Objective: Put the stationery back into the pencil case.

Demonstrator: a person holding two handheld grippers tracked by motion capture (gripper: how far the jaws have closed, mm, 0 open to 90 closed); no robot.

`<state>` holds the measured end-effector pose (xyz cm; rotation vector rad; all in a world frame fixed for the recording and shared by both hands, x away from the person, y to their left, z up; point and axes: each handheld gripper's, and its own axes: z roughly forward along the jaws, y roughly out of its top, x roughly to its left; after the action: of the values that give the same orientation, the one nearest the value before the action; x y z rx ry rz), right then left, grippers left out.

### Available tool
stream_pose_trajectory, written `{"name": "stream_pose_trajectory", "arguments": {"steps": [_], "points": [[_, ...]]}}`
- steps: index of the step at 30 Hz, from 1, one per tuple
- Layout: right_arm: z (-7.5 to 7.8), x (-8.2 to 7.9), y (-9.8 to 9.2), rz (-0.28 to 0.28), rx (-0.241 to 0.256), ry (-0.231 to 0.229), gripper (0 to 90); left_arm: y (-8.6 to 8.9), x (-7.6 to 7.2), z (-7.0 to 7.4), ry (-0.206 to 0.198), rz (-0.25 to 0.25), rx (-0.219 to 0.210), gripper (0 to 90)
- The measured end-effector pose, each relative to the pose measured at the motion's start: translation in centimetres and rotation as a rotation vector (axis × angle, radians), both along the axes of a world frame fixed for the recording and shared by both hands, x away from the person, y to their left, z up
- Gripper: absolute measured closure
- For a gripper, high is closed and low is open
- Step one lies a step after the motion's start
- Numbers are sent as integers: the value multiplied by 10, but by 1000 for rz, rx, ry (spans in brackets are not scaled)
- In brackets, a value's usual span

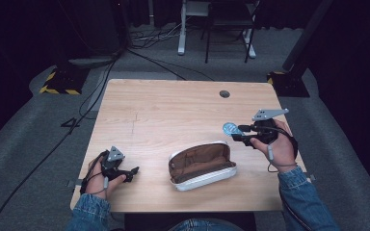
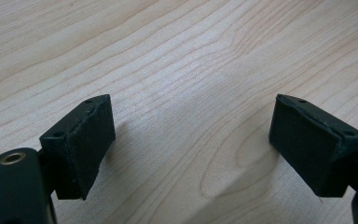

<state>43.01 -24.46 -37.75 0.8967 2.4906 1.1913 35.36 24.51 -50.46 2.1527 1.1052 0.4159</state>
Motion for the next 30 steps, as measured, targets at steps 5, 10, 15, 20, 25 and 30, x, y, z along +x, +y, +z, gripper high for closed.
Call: {"name": "stream_pose_trajectory", "arguments": {"steps": [5,10,15,20,25,30], "points": [[7,-9,10,37,5,9,506,0,0,0,1,1,1,142],[13,-17,19,77,6,20,506,0,0,0,2,2,0,141],[15,-23,28,108,0,30,506,0,0,0,-1,2,1,141],[15,-29,37,146,-10,47,506,0,0,0,1,2,0,141],[15,-35,47,186,-21,69,506,0,0,0,1,1,0,141],[12,-41,58,228,-41,101,506,0,0,0,1,1,1,141]]}}
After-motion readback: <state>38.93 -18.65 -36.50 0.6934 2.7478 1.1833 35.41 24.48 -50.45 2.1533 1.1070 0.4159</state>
